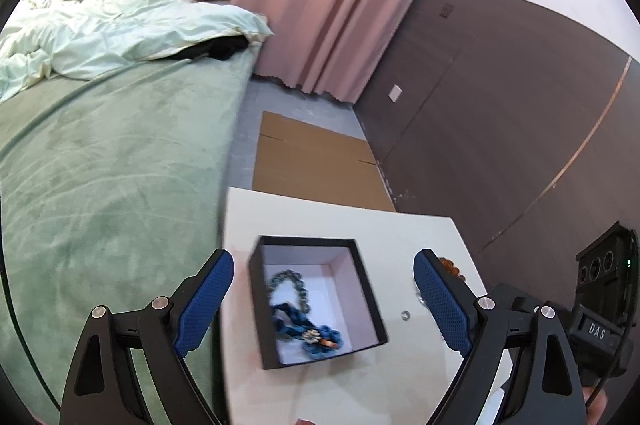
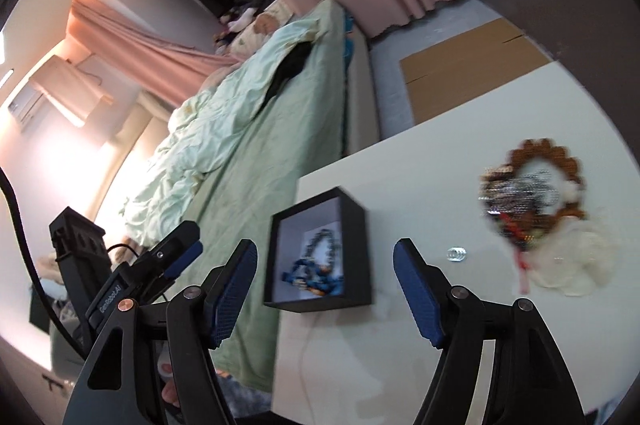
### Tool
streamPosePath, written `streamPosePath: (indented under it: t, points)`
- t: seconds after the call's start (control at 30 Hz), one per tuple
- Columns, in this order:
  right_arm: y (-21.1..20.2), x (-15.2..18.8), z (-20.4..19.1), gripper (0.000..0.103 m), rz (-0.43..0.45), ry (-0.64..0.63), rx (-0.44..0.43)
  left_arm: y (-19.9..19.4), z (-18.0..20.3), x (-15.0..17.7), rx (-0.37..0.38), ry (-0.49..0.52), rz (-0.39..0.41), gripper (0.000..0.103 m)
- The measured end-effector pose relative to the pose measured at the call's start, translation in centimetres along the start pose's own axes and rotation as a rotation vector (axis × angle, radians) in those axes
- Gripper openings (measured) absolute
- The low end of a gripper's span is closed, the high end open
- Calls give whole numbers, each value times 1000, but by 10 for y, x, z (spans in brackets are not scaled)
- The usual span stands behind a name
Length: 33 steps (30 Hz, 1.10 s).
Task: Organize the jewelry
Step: 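Grasp the small silver ring with the left gripper while the right grasps the white pouch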
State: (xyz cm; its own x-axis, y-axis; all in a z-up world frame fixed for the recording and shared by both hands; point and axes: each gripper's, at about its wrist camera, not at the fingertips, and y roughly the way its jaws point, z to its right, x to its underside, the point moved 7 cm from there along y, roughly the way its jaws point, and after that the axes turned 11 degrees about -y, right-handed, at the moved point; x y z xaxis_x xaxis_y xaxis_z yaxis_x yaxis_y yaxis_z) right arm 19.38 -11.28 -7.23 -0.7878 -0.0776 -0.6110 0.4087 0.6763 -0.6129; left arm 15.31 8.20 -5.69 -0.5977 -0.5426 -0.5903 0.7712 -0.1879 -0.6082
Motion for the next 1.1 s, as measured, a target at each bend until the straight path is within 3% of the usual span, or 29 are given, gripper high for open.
streamPosePath:
  t: [0.47,0.67,0.9,1.07,1.1]
  points:
    - [-51,12,87,71,-26,153,126,34,68,43,36,156,-47,90]
    - [-49,27,124,71,-85,242,162,53,88,63,38,229,-100,82]
    - [-36,36,155,71,-157,251,269,80,102,88,16,317,-183,59]
    - [-18,44,172,71,-225,261,332,99,107,103,-10,382,-222,56]
    - [-14,45,173,65,-237,256,343,102,108,105,-18,397,-224,54]
